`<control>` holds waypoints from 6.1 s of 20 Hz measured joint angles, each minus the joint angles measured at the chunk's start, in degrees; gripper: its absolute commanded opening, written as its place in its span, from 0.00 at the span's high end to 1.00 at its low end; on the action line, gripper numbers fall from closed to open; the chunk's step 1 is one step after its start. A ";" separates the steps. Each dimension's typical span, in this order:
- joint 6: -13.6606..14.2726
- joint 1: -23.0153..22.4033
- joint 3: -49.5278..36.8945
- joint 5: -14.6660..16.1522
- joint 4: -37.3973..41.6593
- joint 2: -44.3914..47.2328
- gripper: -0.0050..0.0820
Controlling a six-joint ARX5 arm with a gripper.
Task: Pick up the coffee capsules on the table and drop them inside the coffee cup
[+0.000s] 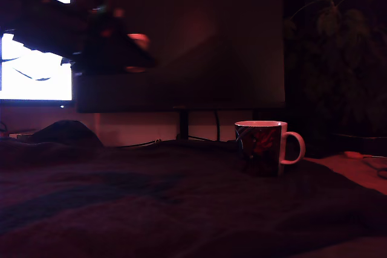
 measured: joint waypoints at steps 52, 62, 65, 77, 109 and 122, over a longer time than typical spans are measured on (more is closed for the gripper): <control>9.35 -14.58 62.66 -6.64 -55.19 37.07 0.77; 12.04 -16.06 68.00 -11.58 -62.93 42.82 0.77; 12.04 -16.06 68.06 -11.91 -63.23 42.82 0.77; 12.04 -16.06 68.08 -12.48 -63.84 42.82 0.56; 12.61 -12.66 68.08 -10.43 -67.60 33.79 0.97; 13.88 -7.67 54.88 -9.38 -63.12 26.58 0.97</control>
